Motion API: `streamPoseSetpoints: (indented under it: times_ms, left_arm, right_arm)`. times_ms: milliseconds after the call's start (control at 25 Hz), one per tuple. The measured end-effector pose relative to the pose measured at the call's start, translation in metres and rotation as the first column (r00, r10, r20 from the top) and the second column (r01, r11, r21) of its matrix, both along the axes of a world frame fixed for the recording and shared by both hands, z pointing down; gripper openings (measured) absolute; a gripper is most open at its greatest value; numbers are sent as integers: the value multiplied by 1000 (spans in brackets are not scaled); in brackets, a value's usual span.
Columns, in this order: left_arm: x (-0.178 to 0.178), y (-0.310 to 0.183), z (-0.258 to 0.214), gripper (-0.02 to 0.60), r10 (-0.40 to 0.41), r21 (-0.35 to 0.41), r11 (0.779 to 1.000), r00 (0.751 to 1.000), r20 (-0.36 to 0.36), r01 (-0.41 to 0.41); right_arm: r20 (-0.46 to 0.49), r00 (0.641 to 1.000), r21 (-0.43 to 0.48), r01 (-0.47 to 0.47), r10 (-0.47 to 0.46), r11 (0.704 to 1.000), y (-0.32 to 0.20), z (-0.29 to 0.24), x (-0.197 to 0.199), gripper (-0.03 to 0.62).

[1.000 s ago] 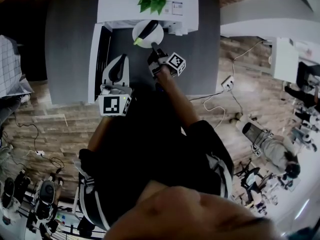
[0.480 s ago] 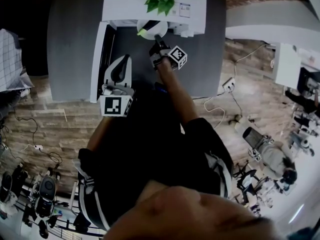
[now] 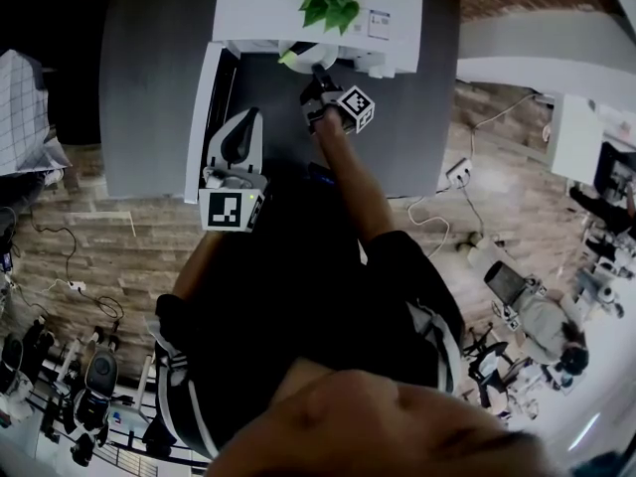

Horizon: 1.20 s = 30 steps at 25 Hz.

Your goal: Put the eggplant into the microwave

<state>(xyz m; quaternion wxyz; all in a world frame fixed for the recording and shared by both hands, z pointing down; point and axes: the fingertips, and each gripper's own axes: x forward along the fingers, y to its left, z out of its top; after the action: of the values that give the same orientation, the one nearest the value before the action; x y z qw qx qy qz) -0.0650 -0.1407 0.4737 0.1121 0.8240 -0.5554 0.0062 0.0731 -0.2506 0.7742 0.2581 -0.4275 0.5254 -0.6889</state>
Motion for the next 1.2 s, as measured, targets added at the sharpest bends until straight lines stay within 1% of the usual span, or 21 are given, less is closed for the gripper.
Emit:
streamPoseSetpoints:
  times_ms: [200, 440, 1200]
  left_arm:
    - [-5, -2, 0, 35, 1, -5, 1000, 1000, 4, -1]
    - [-4, -3, 3, 35, 9, -11, 1000, 1000, -4, -9]
    - [-7, -8, 8, 35, -4, -33, 999, 1000, -9, 4]
  right_arm:
    - [4, 1000, -18, -13, 13, 1000, -3, 6, -2, 40]
    - [-2, 1000, -22, -22, 22, 1000, -9, 10, -3, 40]
    - [4, 999, -23, -32, 33, 999, -28, 14, -10, 40]
